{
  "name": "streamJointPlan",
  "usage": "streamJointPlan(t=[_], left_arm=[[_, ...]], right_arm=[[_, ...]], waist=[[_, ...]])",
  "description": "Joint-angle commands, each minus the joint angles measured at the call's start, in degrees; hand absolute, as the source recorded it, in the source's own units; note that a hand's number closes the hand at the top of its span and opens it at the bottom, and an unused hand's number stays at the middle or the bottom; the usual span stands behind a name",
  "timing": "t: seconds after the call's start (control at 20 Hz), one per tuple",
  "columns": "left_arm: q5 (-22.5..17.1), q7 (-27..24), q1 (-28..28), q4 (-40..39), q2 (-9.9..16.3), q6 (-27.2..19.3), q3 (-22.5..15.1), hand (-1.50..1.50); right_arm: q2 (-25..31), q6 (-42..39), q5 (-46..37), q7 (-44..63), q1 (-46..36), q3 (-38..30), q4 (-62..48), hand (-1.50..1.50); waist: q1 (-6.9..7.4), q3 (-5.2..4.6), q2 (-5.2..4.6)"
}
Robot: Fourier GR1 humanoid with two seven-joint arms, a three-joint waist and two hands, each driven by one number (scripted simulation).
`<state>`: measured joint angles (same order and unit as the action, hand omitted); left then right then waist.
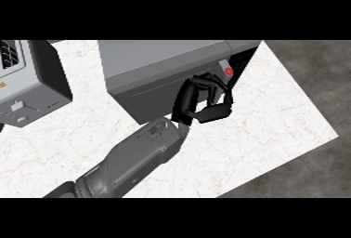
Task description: Pick up the milk, place it into the microwave and close the microwave
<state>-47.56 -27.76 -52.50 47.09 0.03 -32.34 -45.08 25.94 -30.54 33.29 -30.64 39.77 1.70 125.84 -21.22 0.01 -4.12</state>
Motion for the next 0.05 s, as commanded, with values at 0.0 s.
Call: streamJointPlan(t=[0.0], left_arm=[[-1.3,0.3,-4.1,-4.8,0.0,2.0,1.7,1.5]], right_arm=[[0.6,-1.0,1.0,-0.3,0.5,-0.5,0.7,-1.5]], waist=[[-0.38,-0.01,-0.9]])
